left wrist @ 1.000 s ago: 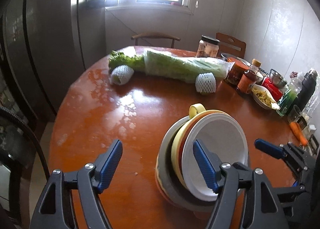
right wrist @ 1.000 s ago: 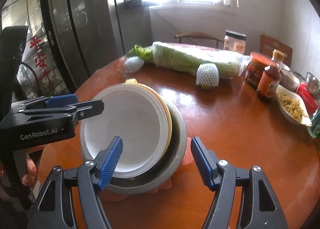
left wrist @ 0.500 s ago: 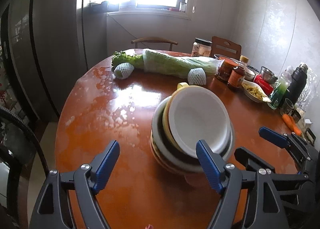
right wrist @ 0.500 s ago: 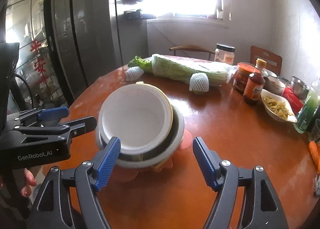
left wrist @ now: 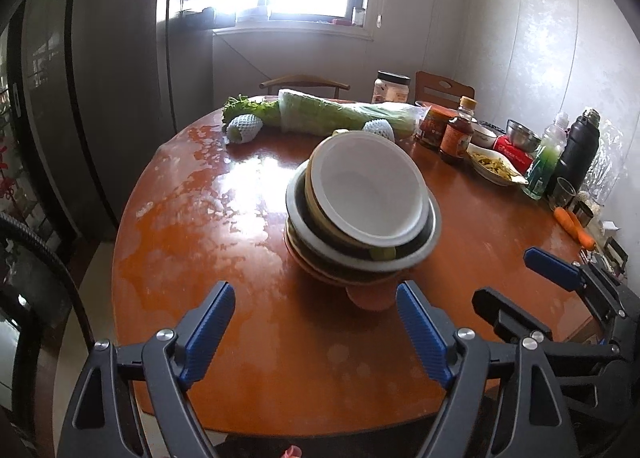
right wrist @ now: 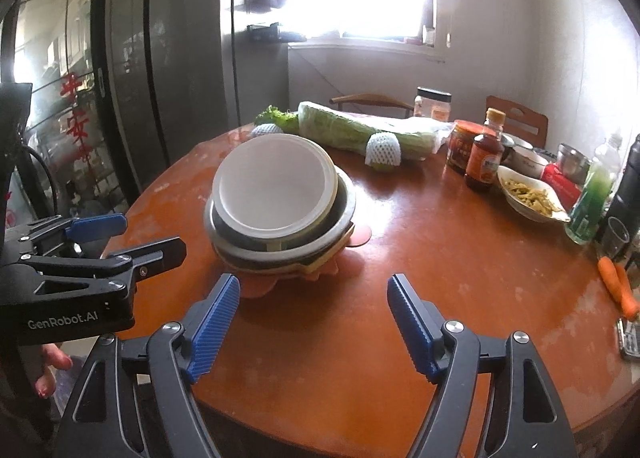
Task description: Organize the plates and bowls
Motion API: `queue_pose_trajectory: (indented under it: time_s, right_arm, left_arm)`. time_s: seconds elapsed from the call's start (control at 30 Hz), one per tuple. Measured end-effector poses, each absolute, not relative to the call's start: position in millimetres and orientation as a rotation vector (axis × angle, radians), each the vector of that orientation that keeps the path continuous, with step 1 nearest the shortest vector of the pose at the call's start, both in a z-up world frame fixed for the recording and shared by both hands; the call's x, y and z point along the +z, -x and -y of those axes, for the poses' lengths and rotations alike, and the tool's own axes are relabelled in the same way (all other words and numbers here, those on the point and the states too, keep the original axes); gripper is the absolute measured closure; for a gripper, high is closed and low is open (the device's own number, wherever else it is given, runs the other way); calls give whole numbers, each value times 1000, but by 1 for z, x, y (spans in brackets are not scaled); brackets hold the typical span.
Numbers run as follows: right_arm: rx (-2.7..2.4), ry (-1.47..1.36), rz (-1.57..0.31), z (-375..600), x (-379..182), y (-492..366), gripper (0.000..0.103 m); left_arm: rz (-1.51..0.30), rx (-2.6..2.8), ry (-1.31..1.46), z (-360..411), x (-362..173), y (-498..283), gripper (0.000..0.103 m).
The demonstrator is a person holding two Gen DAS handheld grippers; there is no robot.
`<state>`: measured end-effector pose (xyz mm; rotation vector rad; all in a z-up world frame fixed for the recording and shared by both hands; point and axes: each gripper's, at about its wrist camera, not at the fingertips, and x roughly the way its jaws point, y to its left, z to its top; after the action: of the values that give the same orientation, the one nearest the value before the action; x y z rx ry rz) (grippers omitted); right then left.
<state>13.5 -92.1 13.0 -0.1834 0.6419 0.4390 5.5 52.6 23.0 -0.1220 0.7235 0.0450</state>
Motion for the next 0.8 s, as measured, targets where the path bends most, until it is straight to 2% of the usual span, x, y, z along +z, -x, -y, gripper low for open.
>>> queue_pose_trajectory:
  time_s: [0.8]
  right_arm:
    - [399, 200, -618, 100, -1, 14, 23]
  left_arm:
    - [-721, 82, 85, -50, 9, 12, 20]
